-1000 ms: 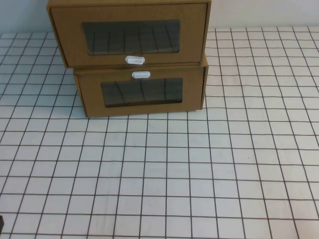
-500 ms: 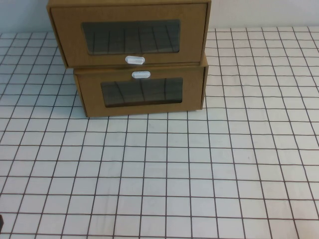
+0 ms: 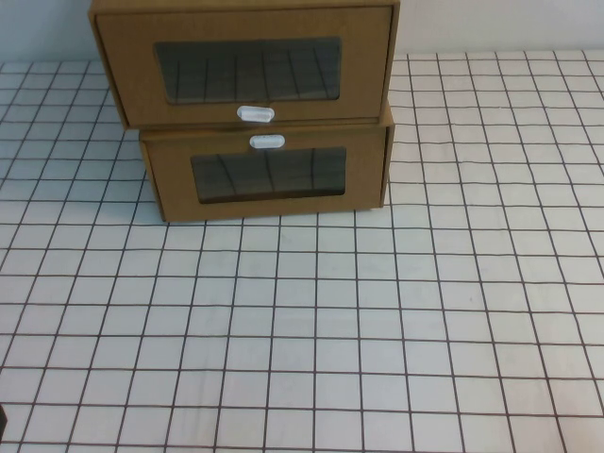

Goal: Open the shoe box
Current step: 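Pull the top drawer of the cardboard box fully open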

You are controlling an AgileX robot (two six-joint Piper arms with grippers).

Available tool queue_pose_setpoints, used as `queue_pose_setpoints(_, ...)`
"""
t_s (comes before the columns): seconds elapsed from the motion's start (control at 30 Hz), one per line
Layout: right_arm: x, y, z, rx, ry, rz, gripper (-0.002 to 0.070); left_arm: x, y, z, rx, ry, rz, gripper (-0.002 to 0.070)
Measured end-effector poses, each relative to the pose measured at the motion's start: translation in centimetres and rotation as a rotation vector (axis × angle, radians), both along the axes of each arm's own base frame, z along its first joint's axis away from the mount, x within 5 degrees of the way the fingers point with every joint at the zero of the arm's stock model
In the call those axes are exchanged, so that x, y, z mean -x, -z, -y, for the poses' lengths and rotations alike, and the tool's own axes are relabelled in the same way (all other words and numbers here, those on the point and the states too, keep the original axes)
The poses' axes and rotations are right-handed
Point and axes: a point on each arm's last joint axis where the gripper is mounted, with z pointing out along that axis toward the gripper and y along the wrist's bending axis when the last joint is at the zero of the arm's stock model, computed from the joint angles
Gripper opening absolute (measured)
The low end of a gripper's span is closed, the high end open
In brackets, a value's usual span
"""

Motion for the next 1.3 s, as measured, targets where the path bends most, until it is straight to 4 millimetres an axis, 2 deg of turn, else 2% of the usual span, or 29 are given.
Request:
queue_pose_setpoints(0.13,0.0,0.0,0.0,0.000,0.000,0.000,-0.0013,0.0,-0.1,0.1,0.044,-0.002,0.011,-0.0002)
queue_pose_setpoints(0.37,0.0,0.0,0.0,0.000,0.000,0.000,-0.0013,-0.2,-1.8,0.4,0.510,-0.035,0.127,-0.0002)
queue_pose_setpoints(0.53,0.0,0.0,0.0,0.000,0.000,0.000,-0.0013,-0.3,-2.6,0.2,0.530,-0.038,0.220,-0.0002)
queue_pose_setpoints(0.7,0.0,0.0,0.0,0.000,0.000,0.000,-0.0013,-0.1,-3.1,0.6,0.545,-0.028,0.110,-0.0002)
queue_pose_setpoints(0.77,0.0,0.0,0.0,0.000,0.000,0.000,-0.0014,-0.2,-4.7,0.8,0.525,-0.018,0.034,-0.0002)
queue_pose_setpoints(0.87,0.0,0.0,0.0,0.000,0.000,0.000,-0.0013,-0.8,-8.4,1.2,0.454,0.007,-0.043,-0.0002)
queue_pose_setpoints(1.0,0.0,0.0,0.0,0.000,0.000,0.000,-0.0013,-3.1,-13.5,1.8,0.326,0.056,-0.118,-0.0002)
queue_pose_setpoints(1.2,0.0,0.0,0.0,0.000,0.000,0.000,-0.0013,-8.3,-21.1,3.8,0.149,0.265,-0.164,-0.0002)
queue_pose_setpoints(1.3,0.0,0.0,0.0,0.000,0.000,0.000,-0.0013,-12.1,-23.6,4.9,0.112,0.349,-0.164,-0.0002)
